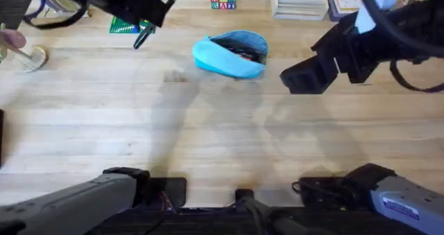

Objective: Unzip the bag, pick up the pens from the table one at a time and place them inside, then zip the bag closed.

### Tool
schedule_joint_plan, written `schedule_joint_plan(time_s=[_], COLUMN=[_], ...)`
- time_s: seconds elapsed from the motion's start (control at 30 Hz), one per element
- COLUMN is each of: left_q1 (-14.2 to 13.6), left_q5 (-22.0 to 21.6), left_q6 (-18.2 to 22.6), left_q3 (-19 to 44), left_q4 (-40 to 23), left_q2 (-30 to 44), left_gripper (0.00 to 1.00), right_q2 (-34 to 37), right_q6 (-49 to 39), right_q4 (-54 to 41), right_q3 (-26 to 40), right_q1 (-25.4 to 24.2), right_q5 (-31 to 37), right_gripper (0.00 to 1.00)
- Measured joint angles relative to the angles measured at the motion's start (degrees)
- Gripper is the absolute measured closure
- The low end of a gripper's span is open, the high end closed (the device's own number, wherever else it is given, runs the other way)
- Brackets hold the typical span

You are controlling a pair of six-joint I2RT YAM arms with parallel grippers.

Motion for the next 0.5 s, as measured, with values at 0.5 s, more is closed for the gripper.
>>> schedule_joint_plan(time_s=[0.5], left_q1=[-15.2], left_q5=[0.2], left_q6=[13.2], left_q3=[27.2], left_q4=[-3.6], left_q2=[30.1], left_gripper=[0.959], right_q2=[0.0], right_q6=[0.0], right_q4=[0.0], right_q3=[0.0], right_q1=[0.0], right_q5=[0.0], right_gripper=[0.003])
